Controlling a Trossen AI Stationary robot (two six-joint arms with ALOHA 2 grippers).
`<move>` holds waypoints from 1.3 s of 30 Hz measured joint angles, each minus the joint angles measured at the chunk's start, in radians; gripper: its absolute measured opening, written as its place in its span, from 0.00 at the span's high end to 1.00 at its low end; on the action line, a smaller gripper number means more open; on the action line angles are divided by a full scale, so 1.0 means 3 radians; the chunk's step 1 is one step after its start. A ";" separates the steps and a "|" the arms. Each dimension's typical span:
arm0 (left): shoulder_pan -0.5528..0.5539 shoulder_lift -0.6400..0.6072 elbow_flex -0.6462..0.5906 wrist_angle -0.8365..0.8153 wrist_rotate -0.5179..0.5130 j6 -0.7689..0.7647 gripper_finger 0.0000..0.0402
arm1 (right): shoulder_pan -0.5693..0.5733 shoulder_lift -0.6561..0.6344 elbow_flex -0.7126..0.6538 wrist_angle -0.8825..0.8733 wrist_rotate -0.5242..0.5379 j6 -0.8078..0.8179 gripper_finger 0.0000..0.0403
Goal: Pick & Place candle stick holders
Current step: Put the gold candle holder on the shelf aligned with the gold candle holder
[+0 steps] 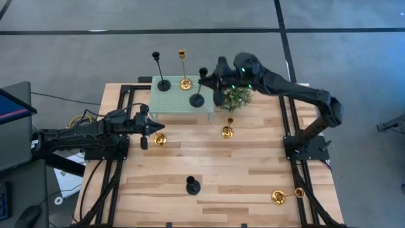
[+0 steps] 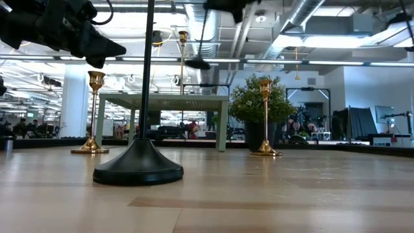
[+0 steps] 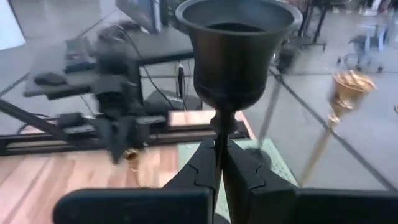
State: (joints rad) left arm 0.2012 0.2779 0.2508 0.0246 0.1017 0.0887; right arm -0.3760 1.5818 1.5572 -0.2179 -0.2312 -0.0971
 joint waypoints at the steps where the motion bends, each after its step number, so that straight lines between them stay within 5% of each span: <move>1: 0.0001 0.0000 0.0000 0.0000 0.0000 0.0000 0.97 | -0.0099 0.0063 0.0030 -0.0038 -0.0064 0.0040 1.00; 16: 0.0000 0.0000 0.0000 -0.0001 0.0001 0.0001 0.97 | -0.0833 0.0531 0.0123 0.0170 -0.0402 0.0151 1.00; 39: 0.0001 0.0000 0.0000 0.0000 0.0000 0.0001 0.97 | -0.0948 0.0574 0.0126 0.0316 -0.0362 0.0150 1.00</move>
State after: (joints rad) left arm 0.2016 0.2779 0.2508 0.0246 0.1017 0.0891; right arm -0.6605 1.7540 1.5949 -0.1232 -0.3396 -0.0521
